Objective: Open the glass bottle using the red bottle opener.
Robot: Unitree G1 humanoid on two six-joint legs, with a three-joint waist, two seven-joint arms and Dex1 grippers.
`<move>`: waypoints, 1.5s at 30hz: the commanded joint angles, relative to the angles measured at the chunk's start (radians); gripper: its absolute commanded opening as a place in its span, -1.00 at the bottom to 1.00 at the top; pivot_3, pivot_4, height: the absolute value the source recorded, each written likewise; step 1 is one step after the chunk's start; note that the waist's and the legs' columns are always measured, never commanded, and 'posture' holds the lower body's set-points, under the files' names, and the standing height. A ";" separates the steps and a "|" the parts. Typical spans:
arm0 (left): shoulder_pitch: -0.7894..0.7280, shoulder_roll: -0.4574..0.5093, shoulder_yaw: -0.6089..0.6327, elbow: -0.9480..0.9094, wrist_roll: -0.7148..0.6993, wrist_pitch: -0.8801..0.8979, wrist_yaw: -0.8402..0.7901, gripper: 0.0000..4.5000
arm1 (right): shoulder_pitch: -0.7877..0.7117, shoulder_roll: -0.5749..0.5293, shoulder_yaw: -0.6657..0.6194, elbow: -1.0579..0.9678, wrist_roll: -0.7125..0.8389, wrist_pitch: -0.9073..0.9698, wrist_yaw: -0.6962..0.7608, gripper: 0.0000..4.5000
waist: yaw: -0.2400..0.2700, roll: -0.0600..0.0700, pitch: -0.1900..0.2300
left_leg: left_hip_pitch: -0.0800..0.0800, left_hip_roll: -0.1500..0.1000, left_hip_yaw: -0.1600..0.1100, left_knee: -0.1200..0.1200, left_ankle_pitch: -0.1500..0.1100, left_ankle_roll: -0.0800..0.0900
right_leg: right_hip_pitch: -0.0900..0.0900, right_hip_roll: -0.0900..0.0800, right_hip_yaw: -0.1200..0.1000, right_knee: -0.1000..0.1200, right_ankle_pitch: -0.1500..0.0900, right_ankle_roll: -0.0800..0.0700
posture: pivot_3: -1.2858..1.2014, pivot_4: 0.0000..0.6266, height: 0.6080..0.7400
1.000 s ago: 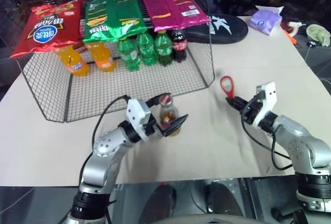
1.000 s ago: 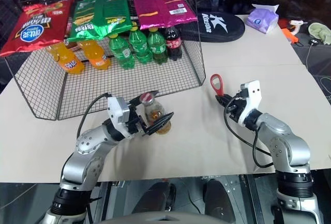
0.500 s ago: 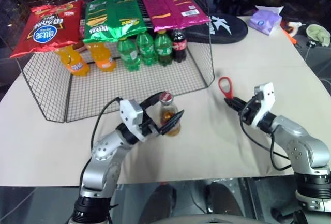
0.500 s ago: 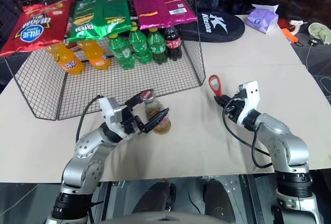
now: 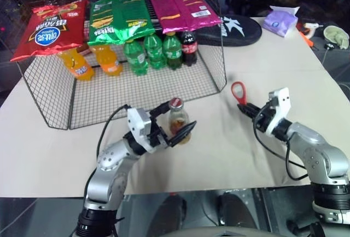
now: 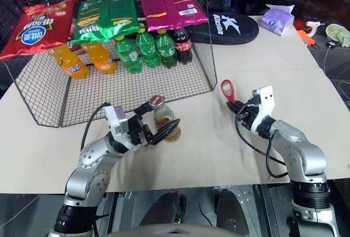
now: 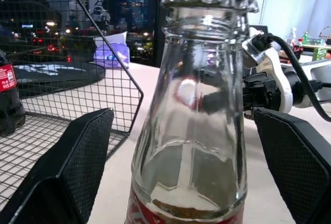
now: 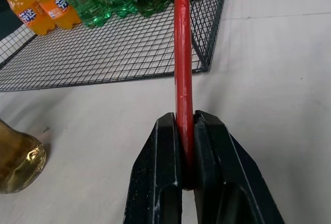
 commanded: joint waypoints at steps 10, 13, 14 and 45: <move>0.013 -0.011 -0.023 -0.055 0.041 -0.084 0.024 0.98 | -0.056 -0.028 -0.001 0.018 -0.004 -0.008 0.046 -1.00 | 0.000 0.000 0.000 | 0.000 0.000 0.000 0.000 0.000 0.000 | 0.000 0.000 0.000 0.000 0.000 0.000 | 0.03 -0.52 1.00; 0.017 -0.011 -0.021 -0.072 0.043 -0.085 0.038 0.98 | -0.072 -0.033 0.001 0.032 -0.008 -0.007 0.056 -1.00 | 0.000 0.000 0.000 | 0.000 0.000 0.000 0.000 0.000 0.000 | 0.000 0.000 0.000 0.000 0.000 0.000 | 0.03 -0.52 1.00; 0.020 -0.010 -0.020 -0.077 0.042 -0.084 0.042 0.98 | -0.078 -0.032 0.003 0.036 -0.010 -0.007 0.058 -1.00 | 0.000 0.000 0.000 | 0.000 0.000 0.000 0.000 0.000 0.000 | 0.000 0.000 0.000 0.000 0.000 0.000 | 0.03 -0.52 1.00; 0.042 0.036 0.008 -0.092 -0.010 -0.056 0.040 -0.49 | -0.097 -0.019 0.020 0.054 -0.042 -0.038 0.077 -1.00 | 0.000 0.000 0.000 | 0.001 0.000 0.000 0.000 0.000 0.000 | 0.001 0.000 0.001 0.000 0.000 0.000 | 0.03 -0.52 1.00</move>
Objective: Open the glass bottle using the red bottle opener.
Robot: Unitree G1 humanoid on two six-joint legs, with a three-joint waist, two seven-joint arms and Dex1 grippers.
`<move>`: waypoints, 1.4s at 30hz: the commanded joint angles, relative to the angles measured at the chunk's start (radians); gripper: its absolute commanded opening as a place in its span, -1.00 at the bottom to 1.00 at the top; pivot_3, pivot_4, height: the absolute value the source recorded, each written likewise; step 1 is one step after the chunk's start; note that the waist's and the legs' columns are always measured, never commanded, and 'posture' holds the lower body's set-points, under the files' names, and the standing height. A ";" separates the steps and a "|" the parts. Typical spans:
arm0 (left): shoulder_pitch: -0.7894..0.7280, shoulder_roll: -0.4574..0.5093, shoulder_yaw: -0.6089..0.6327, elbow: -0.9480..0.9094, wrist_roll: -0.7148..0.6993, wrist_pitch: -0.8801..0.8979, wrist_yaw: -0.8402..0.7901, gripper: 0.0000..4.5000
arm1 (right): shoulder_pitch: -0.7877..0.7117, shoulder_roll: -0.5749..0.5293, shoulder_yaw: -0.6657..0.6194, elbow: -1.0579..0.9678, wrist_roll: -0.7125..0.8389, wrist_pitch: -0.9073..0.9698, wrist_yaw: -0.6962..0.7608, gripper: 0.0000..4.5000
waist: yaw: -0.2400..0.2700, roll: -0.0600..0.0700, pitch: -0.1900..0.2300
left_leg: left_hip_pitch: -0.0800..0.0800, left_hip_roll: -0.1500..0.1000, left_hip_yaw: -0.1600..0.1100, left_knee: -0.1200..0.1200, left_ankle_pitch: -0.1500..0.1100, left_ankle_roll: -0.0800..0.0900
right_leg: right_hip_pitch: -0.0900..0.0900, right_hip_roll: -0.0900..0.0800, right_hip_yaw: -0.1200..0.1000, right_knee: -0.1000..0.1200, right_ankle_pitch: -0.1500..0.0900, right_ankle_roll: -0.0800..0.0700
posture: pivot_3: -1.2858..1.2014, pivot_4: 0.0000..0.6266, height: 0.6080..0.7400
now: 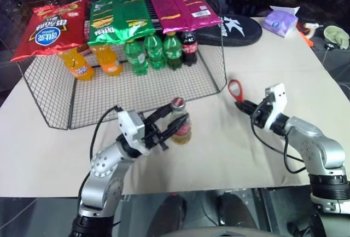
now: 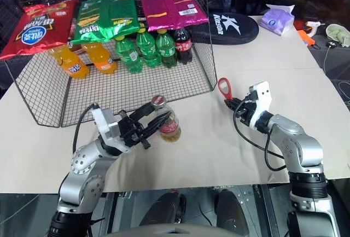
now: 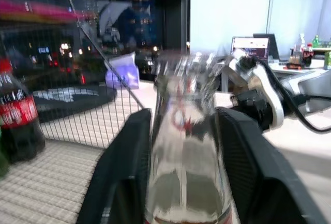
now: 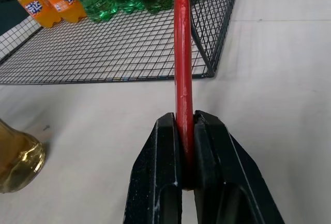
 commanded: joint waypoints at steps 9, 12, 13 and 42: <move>0.012 0.019 -0.002 0.012 0.018 -0.006 -0.009 -0.51 | -0.040 -0.007 0.119 -0.120 -0.291 -0.486 0.008 -1.00 | 0.000 0.000 0.000 | 0.000 0.000 0.000 0.000 0.000 0.000 | 0.000 0.000 0.000 0.000 0.000 0.000 | 0.03 -0.52 1.00; 0.011 0.020 -0.004 0.017 0.020 -0.009 -0.008 -0.51 | -0.002 0.000 0.160 -0.099 -0.410 -0.700 -0.006 -1.00 | 0.001 0.000 0.000 | 0.000 0.000 0.000 0.000 0.000 0.000 | 0.000 0.000 0.000 0.000 0.000 0.000 | 0.03 -0.52 1.00; 0.011 0.021 -0.004 0.019 0.020 -0.009 -0.007 -0.52 | 0.011 0.001 0.180 -0.086 -0.457 -0.778 -0.013 -1.00 | 0.002 -0.001 -0.001 | 0.001 0.000 0.000 0.000 0.000 0.000 | 0.000 0.000 0.000 0.000 0.000 0.000 | 0.03 -0.52 1.00; 0.002 0.008 -0.011 0.039 -0.002 0.005 0.014 -0.52 | -0.103 0.082 0.356 0.343 -0.885 -1.561 -0.203 -1.00 | -0.002 0.000 -0.001 | 0.004 0.001 0.004 -0.001 0.000 0.000 | 0.002 0.002 0.004 0.000 0.000 0.000 | 0.03 -0.52 1.00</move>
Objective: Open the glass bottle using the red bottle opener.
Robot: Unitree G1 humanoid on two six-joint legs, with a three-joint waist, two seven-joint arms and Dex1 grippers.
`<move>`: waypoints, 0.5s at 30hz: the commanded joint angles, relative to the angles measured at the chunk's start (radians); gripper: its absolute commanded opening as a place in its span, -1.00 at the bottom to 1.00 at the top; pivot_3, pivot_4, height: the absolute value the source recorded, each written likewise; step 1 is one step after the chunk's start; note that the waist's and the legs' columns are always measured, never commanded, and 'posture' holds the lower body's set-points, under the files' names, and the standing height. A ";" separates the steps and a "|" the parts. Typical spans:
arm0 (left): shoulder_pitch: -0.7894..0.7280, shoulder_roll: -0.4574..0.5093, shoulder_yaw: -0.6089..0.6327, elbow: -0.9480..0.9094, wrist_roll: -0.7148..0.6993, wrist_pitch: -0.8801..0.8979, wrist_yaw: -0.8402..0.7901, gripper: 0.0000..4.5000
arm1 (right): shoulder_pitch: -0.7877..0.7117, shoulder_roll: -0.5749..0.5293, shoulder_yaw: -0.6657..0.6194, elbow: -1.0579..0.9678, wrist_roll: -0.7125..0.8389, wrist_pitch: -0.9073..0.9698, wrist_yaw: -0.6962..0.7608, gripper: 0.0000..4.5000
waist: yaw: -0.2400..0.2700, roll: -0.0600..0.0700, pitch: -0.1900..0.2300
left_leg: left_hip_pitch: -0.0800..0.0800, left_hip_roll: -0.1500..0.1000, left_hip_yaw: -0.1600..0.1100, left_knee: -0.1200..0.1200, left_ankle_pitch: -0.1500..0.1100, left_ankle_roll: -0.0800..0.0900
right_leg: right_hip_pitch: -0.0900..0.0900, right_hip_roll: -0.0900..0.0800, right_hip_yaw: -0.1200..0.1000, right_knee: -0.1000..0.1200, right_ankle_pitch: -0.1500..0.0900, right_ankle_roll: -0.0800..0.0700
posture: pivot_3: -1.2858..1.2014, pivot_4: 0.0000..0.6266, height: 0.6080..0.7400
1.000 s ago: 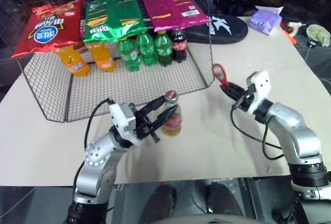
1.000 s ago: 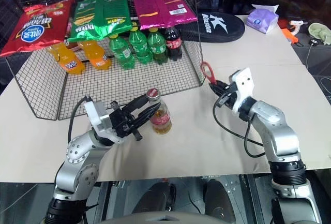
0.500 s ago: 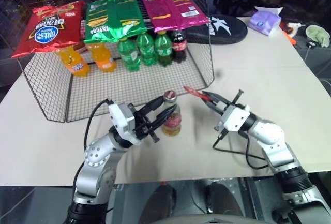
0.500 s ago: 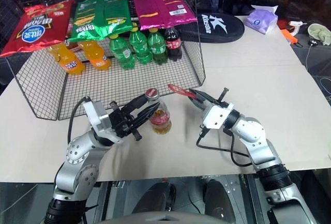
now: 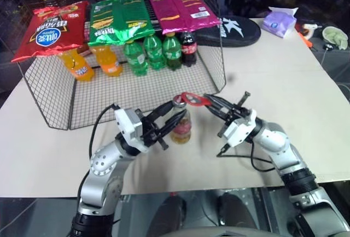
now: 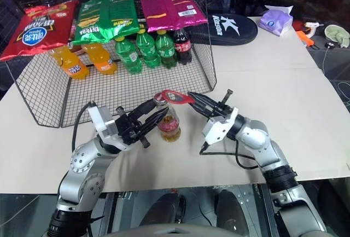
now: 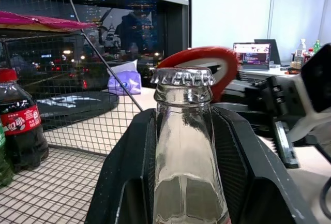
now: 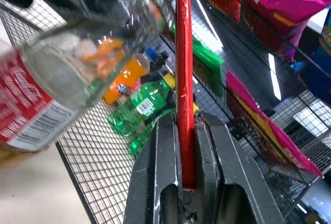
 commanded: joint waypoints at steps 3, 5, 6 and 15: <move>0.002 0.003 -0.009 0.028 0.009 0.018 -0.004 -0.52 | -0.062 0.007 0.041 0.076 -0.047 -0.094 -0.041 -1.00 | -0.001 0.000 0.000 | 0.001 0.000 0.001 0.000 0.000 0.000 | 0.000 0.000 0.001 0.000 0.000 0.000 | 0.03 -0.52 1.00; 0.000 0.003 -0.008 0.029 0.009 0.018 -0.003 -0.52 | -0.078 0.007 0.048 0.095 -0.053 -0.117 -0.052 -1.00 | -0.001 0.000 0.000 | 0.001 0.000 0.002 0.000 0.000 0.000 | 0.000 0.000 0.002 0.001 0.000 0.000 | 0.03 -0.52 1.00; -0.002 0.003 -0.007 0.030 0.009 0.018 -0.001 -0.52 | -0.085 0.004 0.052 0.101 -0.058 -0.131 -0.054 -1.00 | -0.001 0.000 0.000 | 0.001 0.000 0.002 0.000 0.000 0.000 | 0.000 0.000 0.002 0.001 0.000 0.000 | 0.03 -0.52 1.00; -0.002 0.002 -0.012 0.037 0.014 0.017 -0.004 -0.52 | -0.103 -0.008 0.106 0.165 -0.113 -0.194 -0.070 -1.00 | -0.001 0.000 -0.002 | 0.002 0.000 0.003 -0.001 0.000 0.000 | 0.000 0.000 0.004 0.002 0.000 0.000 | 0.03 -0.52 1.00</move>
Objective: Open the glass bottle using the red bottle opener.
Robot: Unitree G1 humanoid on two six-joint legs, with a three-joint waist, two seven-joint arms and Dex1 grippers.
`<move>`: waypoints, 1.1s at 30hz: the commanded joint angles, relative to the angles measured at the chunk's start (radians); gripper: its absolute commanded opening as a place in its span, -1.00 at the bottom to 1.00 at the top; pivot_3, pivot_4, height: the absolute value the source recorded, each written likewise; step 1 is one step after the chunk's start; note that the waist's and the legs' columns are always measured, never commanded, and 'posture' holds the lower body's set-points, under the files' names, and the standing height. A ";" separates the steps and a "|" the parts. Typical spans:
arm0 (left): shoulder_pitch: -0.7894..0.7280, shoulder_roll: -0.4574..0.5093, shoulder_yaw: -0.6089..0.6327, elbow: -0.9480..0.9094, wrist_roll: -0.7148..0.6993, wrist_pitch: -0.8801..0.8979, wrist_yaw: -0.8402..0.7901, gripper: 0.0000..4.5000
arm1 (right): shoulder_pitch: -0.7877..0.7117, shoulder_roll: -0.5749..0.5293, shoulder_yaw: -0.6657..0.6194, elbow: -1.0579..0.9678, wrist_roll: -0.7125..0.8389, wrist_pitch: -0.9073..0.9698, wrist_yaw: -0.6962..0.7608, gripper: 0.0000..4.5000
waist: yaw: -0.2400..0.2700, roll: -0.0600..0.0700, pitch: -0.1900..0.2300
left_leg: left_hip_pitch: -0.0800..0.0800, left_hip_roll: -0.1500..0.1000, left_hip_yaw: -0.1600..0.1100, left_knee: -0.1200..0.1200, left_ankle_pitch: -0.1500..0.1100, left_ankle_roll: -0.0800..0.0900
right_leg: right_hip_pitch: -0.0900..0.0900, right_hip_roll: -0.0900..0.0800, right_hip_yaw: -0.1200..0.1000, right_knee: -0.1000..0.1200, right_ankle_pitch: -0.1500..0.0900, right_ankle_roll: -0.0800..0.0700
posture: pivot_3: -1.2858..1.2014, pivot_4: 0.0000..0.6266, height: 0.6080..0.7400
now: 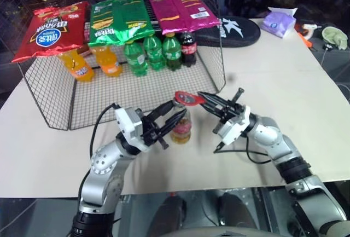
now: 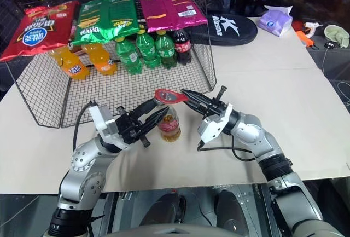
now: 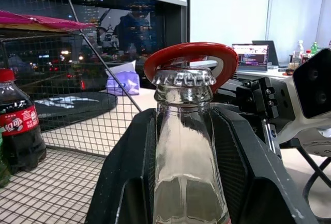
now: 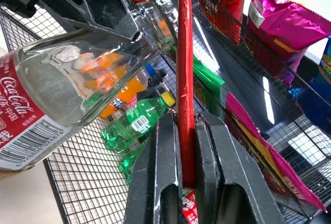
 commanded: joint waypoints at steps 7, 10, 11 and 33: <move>0.005 0.007 -0.009 0.026 0.019 0.021 0.000 -0.52 | -0.002 0.028 0.088 0.061 -0.017 -0.066 0.004 -1.00 | 0.000 0.000 0.000 | 0.016 0.001 0.001 -0.004 0.000 0.000 | 0.015 0.001 0.001 -0.003 0.000 0.000 | 0.03 -0.52 1.00; 0.004 0.009 -0.008 0.027 0.017 0.025 -0.001 -0.52 | 0.009 0.045 0.097 0.055 0.025 -0.055 0.014 -1.00 | 0.000 0.000 0.000 | 0.016 0.001 0.001 -0.004 0.000 0.000 | 0.015 0.001 0.001 -0.003 0.000 0.000 | 0.03 -0.52 1.00; 0.005 0.010 -0.009 0.025 0.017 0.027 0.000 -0.52 | 0.014 0.047 0.103 0.049 0.029 -0.053 0.018 -1.00 | 0.000 0.000 0.000 | 0.016 0.001 0.001 -0.004 0.000 0.000 | 0.015 0.001 0.001 -0.003 0.000 0.000 | 0.03 -0.52 1.00; -0.021 0.012 -0.016 0.052 0.012 0.041 -0.022 -0.52 | -0.016 0.130 0.159 0.072 -0.022 -0.018 0.030 -1.00 | -0.001 0.000 0.000 | 0.016 0.001 0.001 -0.004 0.000 0.000 | 0.015 0.001 0.001 -0.003 0.000 0.000 | 0.03 -0.52 1.00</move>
